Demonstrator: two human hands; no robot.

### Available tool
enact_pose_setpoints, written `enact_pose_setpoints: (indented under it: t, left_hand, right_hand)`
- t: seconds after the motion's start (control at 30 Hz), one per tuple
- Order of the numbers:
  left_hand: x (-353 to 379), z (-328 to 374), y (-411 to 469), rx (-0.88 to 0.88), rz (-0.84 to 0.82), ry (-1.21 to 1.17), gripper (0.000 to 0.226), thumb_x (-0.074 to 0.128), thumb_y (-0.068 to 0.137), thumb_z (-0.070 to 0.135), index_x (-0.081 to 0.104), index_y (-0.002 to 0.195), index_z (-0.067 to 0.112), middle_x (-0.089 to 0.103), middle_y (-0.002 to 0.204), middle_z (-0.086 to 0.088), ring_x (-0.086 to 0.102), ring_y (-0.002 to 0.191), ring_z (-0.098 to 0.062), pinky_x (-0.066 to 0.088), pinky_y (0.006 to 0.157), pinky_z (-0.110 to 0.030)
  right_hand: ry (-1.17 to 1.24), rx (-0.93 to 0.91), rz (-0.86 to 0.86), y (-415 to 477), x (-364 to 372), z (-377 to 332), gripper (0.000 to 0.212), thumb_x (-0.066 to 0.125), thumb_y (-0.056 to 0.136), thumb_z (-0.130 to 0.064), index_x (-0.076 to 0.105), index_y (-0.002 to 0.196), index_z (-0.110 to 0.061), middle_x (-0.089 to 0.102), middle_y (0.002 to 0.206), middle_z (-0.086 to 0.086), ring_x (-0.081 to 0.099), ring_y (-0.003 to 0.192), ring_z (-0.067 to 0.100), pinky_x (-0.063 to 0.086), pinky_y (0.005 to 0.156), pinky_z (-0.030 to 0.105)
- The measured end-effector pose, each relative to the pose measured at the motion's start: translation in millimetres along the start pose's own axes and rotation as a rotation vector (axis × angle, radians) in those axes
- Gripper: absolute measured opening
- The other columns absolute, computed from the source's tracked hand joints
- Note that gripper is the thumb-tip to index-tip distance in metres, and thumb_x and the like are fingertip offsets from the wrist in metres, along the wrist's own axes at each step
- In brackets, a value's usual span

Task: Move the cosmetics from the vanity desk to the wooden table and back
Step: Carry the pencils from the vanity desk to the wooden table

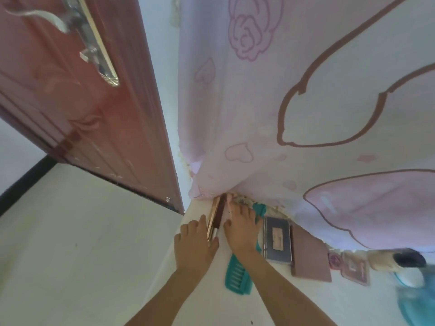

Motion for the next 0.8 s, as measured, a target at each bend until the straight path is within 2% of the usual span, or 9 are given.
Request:
enact_pose_setpoints:
  t: [0.17,0.23,0.3,0.37,0.43,0.5,0.57,0.73,0.8]
  left_hand:
    - [0,14,14,0.032,-0.008,0.002,0.070,0.087,0.038,0.036,0.067,0.099,0.009,0.063,0.069,-0.005,0.059,0.057,-0.025,0.045,0.043,-0.030]
    - [4,18,20,0.043,-0.017,-0.013,0.068,0.087,0.038,0.034,0.066,0.099,0.011,0.061,0.067,-0.004,0.057,0.056,-0.025,0.044,0.043,-0.030]
    - [6,20,25,0.048,-0.029,0.000,0.065,0.086,0.037,0.029,0.067,0.097,0.011,0.058,0.063,-0.004,0.055,0.053,-0.024,0.042,0.041,-0.028]
    - [8,19,29,0.033,-0.027,0.026,0.064,0.082,0.036,0.023,0.068,0.097,0.011,0.054,0.060,-0.004,0.052,0.049,-0.022,0.039,0.039,-0.027]
    - [6,17,29,-0.007,-0.056,0.007,0.058,0.077,0.046,0.020,0.065,0.103,0.010,0.054,0.066,-0.007,0.052,0.055,-0.023,0.038,0.043,-0.028]
    - [8,15,28,-0.064,-0.120,-0.033,0.052,0.062,0.072,0.022,0.050,0.121,0.011,0.054,0.090,-0.009,0.052,0.078,-0.024,0.036,0.058,-0.030]
    - [11,15,25,-0.062,-0.137,-0.004,0.051,0.048,0.084,0.024,0.034,0.132,0.015,0.048,0.107,-0.008,0.047,0.095,-0.023,0.035,0.067,-0.027]
    - [10,7,7,-0.057,-0.206,0.004,0.042,0.041,0.090,0.024,0.033,0.131,0.017,0.046,0.115,-0.006,0.047,0.102,-0.022,0.043,0.076,-0.029]
    - [10,2,1,-0.071,-0.227,-0.027,0.041,0.041,0.091,0.022,0.034,0.131,0.016,0.046,0.115,-0.007,0.049,0.101,-0.023,0.043,0.075,-0.030]
  right_hand:
    - [-0.054,-0.026,-0.063,3,-4,1,0.059,0.056,0.080,-0.016,0.038,0.136,-0.025,0.058,0.115,0.008,0.050,0.112,0.023,0.029,0.099,0.042]
    - [-0.010,-0.055,0.066,2,-20,-3,0.057,0.076,0.055,-0.012,0.061,0.109,-0.021,0.066,0.081,0.007,0.064,0.080,0.024,0.044,0.081,0.046]
    - [-0.054,-0.079,0.157,-5,-31,-2,0.059,0.083,0.031,-0.011,0.065,0.085,-0.024,0.062,0.061,-0.002,0.062,0.056,0.019,0.051,0.065,0.042]
    - [-0.039,-0.135,0.197,-12,-36,0,0.067,0.084,0.028,-0.011,0.058,0.087,-0.028,0.060,0.060,-0.006,0.060,0.053,0.016,0.052,0.063,0.040]
    - [-0.058,-0.172,0.222,-19,-42,3,0.067,0.086,0.027,-0.011,0.062,0.087,-0.026,0.060,0.061,-0.007,0.059,0.052,0.014,0.053,0.063,0.038]
    - [-0.101,-0.203,0.237,-25,-43,6,0.063,0.086,0.027,-0.013,0.068,0.086,-0.022,0.061,0.064,-0.007,0.059,0.053,0.014,0.054,0.063,0.037]
    - [-0.103,-0.194,0.195,-29,-36,11,0.063,0.086,0.030,-0.013,0.068,0.090,-0.021,0.063,0.068,-0.006,0.061,0.056,0.015,0.054,0.063,0.038]
    - [-0.075,-0.171,0.063,-39,-18,21,0.064,0.085,0.038,-0.007,0.066,0.099,-0.014,0.069,0.081,0.005,0.066,0.068,0.024,0.052,0.067,0.046]
    - [-0.108,-0.187,0.056,-42,-18,22,0.067,0.087,0.029,-0.009,0.068,0.093,-0.013,0.069,0.075,0.005,0.066,0.063,0.022,0.053,0.061,0.043]
Point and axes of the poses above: each hand's wrist, its own y-axis towards the middle knuckle, its own x-axis out of the palm, z = x × y, the point moved 9 cm from there along y, towards the middle knuckle
